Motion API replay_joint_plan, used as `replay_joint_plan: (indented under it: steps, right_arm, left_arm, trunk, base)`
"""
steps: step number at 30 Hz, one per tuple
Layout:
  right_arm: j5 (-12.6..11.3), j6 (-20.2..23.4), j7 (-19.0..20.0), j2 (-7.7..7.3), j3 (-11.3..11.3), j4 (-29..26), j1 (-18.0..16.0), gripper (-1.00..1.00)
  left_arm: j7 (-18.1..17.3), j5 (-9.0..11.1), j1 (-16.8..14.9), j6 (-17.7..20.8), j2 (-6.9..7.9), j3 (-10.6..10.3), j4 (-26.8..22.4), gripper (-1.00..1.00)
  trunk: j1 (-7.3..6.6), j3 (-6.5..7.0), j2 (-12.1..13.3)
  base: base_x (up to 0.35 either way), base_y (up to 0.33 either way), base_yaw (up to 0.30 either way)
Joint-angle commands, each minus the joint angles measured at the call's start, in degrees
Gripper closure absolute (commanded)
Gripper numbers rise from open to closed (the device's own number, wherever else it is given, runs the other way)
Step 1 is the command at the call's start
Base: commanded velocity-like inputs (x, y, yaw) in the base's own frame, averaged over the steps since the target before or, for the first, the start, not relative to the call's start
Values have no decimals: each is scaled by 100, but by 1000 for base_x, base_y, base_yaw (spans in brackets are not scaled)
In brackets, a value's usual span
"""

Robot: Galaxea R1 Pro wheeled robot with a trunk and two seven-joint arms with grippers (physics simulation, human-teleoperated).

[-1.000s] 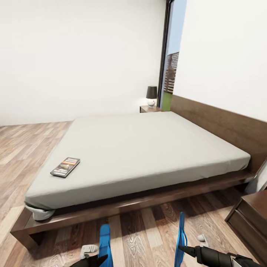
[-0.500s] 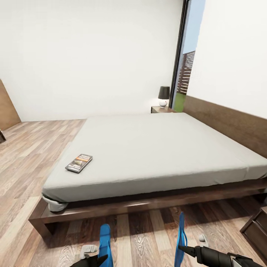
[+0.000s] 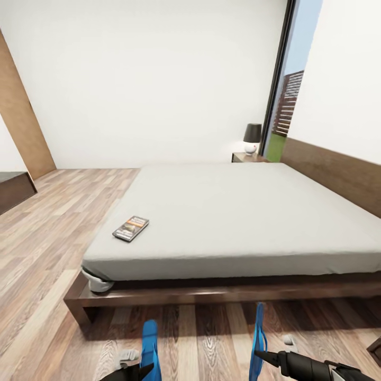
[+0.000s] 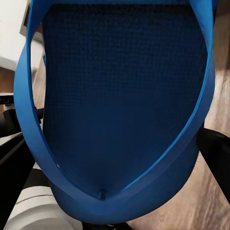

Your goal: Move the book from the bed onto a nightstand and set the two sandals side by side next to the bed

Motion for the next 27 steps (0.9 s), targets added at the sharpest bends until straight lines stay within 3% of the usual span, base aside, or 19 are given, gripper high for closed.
replay_joint_plan:
  steps: [1,13,27]
  right_arm:
    - [-57,37,20,-2,47,-2,-2,100]
    - [-57,37,20,-2,48,-3,-2,100]
    - [-73,30,16,-50,38,168,3,100]
  left_arm:
    - [-18,28,-4,3,3,0,8,100]
    - [-18,29,-3,6,3,0,8,100]
    - [-18,29,-8,2,7,0,8,100]
  trunk:
    - [-1,-5,-2]
    - [-1,-5,-2]
    - [-1,-5,-2]
  base:
    - [0,0,212]
    - [0,0,207]
    - [0,0,15]
